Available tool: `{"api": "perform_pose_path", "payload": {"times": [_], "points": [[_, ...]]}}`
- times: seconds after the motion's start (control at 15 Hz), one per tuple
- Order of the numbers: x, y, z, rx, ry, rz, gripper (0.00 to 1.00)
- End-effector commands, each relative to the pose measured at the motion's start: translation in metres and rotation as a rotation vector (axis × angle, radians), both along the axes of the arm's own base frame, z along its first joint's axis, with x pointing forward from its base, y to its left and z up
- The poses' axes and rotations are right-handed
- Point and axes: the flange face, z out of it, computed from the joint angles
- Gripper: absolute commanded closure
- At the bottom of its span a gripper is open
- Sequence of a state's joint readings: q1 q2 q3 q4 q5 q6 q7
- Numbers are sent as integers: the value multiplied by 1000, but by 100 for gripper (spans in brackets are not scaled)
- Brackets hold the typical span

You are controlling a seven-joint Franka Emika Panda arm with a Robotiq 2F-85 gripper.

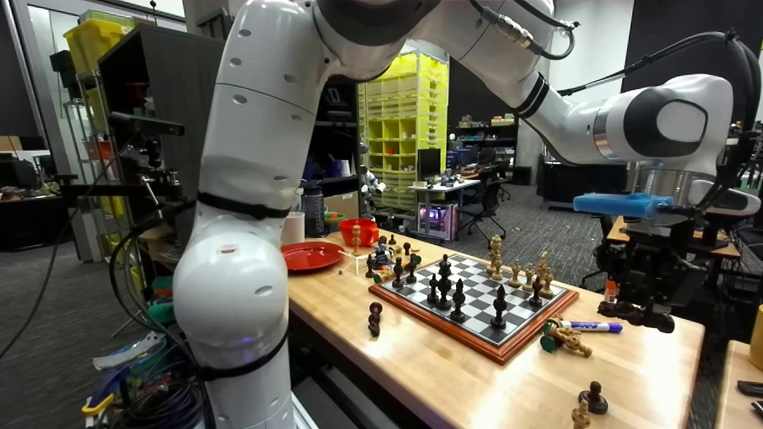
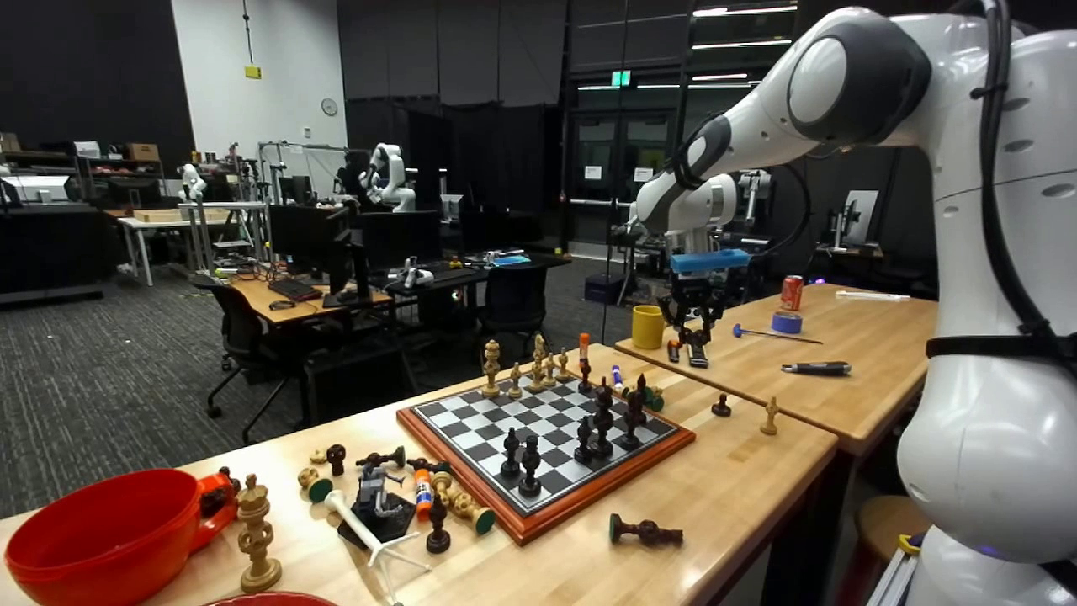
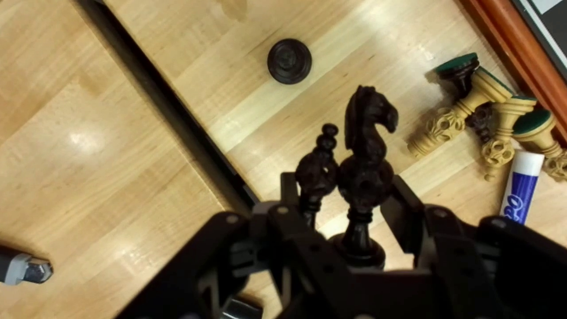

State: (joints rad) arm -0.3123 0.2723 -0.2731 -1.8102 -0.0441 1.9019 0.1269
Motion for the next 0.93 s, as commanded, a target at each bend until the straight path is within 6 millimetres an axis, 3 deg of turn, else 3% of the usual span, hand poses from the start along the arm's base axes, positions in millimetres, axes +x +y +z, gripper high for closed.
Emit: {"api": "perform_pose_path", "payload": {"times": [0.0,0.13,0.2,0.87], "points": [[1,-1,0,1,2,0,50],[1,0,0,1,2,1,50],[1,-4,-2,3,-11,-6,75],[-23,-26,-80,80,-108,-28,75]]}}
